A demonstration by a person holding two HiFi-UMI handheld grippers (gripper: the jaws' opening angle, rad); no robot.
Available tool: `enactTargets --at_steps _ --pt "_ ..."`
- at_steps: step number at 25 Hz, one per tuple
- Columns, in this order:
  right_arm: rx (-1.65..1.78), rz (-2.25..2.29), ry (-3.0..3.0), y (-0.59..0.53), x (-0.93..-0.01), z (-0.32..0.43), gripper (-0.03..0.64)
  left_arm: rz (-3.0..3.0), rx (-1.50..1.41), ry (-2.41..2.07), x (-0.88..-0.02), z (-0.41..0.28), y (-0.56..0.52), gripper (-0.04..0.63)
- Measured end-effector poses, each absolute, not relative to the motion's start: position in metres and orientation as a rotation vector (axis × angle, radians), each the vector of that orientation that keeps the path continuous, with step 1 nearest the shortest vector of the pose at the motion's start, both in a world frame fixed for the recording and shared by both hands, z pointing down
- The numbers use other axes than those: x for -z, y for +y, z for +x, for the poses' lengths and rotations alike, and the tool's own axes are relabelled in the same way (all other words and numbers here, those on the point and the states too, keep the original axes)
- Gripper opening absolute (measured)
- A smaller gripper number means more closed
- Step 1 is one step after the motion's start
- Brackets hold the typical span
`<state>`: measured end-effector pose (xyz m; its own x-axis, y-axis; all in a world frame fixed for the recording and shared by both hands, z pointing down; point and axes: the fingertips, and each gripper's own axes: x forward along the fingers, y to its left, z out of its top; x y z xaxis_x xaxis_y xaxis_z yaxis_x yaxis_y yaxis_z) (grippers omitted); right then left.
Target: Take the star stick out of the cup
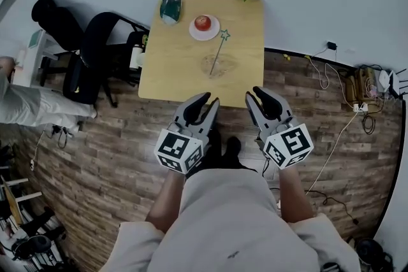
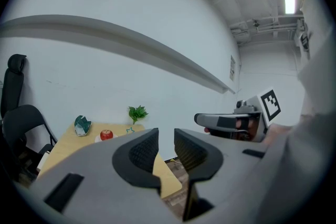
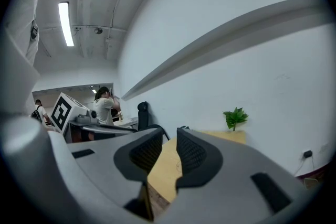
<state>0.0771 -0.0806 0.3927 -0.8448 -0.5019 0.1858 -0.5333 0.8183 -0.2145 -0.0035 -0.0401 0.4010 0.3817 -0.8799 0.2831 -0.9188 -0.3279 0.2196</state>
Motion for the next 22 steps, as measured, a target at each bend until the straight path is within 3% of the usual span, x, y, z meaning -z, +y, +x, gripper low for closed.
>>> enactTargets --at_steps 22 --pt "-0.355 1.043 -2.753 -0.165 -0.387 0.018 0.080 2.419 -0.276 -1.368 -0.444 -0.065 -0.171 0.081"
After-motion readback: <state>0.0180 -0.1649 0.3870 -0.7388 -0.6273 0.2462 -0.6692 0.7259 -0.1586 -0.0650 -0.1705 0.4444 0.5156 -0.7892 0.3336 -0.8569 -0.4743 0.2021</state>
